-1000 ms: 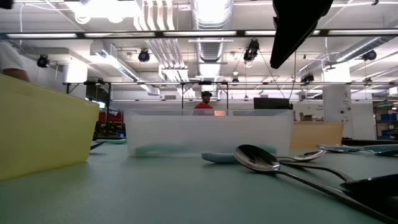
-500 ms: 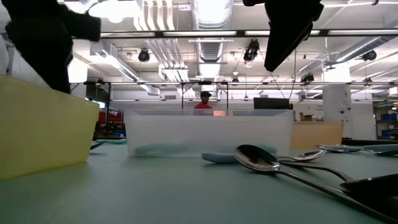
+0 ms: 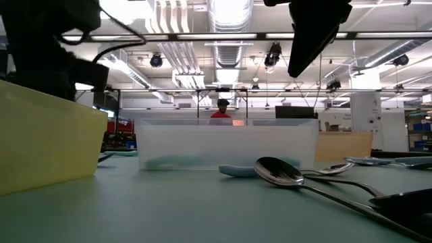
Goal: Sort silverware by color (type)
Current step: Put the black spoon into the yellow bin
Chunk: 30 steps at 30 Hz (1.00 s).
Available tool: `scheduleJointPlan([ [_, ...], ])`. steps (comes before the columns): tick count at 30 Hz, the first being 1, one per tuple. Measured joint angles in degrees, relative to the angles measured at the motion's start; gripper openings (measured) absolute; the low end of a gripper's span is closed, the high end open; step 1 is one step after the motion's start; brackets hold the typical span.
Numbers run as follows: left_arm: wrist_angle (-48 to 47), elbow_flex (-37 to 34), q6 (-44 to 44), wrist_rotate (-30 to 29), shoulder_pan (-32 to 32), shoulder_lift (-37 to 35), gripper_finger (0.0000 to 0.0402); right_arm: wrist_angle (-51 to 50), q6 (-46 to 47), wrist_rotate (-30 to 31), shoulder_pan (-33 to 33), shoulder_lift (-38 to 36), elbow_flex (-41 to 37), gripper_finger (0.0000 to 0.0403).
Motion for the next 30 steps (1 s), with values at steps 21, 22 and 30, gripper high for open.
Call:
scheduleJointPlan([
  [21, 4.47, -6.32, -2.39, 4.44, 4.44, 0.70, 0.0010, 0.24, 0.44, 0.00, 0.00, 0.00, 0.00, 0.0123],
  [22, 4.31, -6.13, -2.37, 4.18, 4.56, 0.67, 0.0006, 0.22, 0.68, 0.00, 0.00, 0.00, 0.00, 0.0123],
  [30, -1.94, 1.23, 0.06, -5.38, 4.92, -2.48, 0.0002, 0.22, 1.07, -0.08, 0.01, 0.00, 0.00, 0.0123],
])
